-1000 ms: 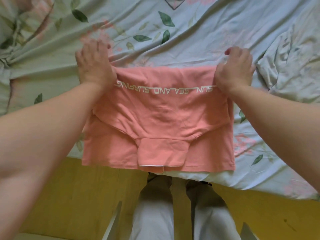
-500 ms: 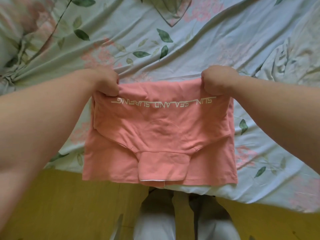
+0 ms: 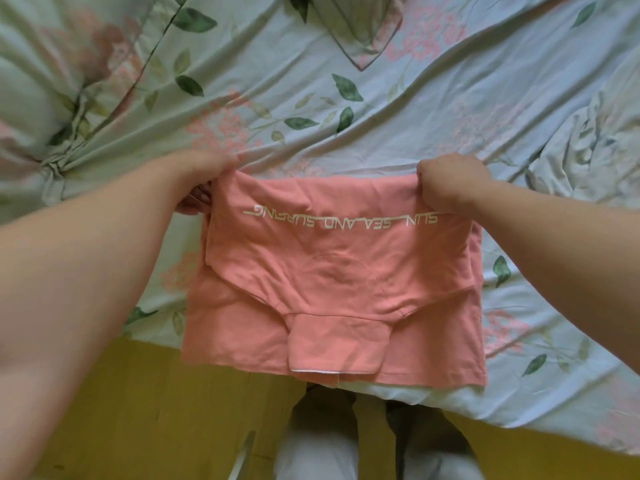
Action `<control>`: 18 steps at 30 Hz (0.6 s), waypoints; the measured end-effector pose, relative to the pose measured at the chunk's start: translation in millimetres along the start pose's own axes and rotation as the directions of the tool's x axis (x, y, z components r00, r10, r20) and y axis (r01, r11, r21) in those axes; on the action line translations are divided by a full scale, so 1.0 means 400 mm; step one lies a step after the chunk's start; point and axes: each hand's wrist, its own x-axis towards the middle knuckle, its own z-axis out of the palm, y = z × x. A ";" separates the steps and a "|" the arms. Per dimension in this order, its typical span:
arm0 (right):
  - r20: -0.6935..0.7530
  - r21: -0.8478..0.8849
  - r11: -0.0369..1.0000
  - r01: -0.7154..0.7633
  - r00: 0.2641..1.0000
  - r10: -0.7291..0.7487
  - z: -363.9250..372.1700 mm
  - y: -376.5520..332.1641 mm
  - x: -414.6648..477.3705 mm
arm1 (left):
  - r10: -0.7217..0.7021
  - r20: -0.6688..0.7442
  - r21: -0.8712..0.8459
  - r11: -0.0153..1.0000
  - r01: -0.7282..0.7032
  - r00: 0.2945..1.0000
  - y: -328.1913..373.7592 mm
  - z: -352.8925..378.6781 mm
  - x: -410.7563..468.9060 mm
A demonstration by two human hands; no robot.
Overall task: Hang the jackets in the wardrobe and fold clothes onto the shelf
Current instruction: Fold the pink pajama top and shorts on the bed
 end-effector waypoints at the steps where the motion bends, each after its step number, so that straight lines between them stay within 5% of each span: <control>1: -0.004 0.000 1.000 -0.002 1.000 0.002 0.001 0.001 0.000 | 0.003 -0.028 -0.076 0.997 -0.005 1.000 -0.003 0.012 0.001; 3: -0.012 -0.004 1.000 0.000 1.000 0.000 0.003 0.002 -0.001 | 0.029 -0.099 -0.257 0.965 -0.054 0.995 -0.010 0.034 0.009; 6: 0.004 0.012 1.000 -0.022 1.000 0.022 0.005 0.001 0.003 | 0.071 -0.194 -0.599 0.781 -0.176 0.978 -0.027 0.054 0.022; 10: 0.092 0.135 0.985 -0.105 0.991 0.093 -0.009 0.004 0.023 | 0.038 -0.221 -0.795 0.572 -0.202 0.975 -0.069 0.075 0.060; 13: 0.096 0.196 0.966 -0.170 0.983 0.154 -0.015 0.004 0.030 | 0.028 -0.349 -0.674 0.687 -0.272 0.937 -0.109 0.099 0.094; 15: 0.066 0.189 0.958 -0.216 0.976 0.208 -0.008 -0.002 0.027 | 0.087 -0.489 -0.401 0.861 -0.312 0.868 -0.124 0.115 0.087; 18: 0.008 0.133 0.965 -0.225 0.974 0.226 0.004 -0.011 0.013 | 0.213 -0.576 -0.054 0.953 -0.297 0.789 -0.119 0.134 0.067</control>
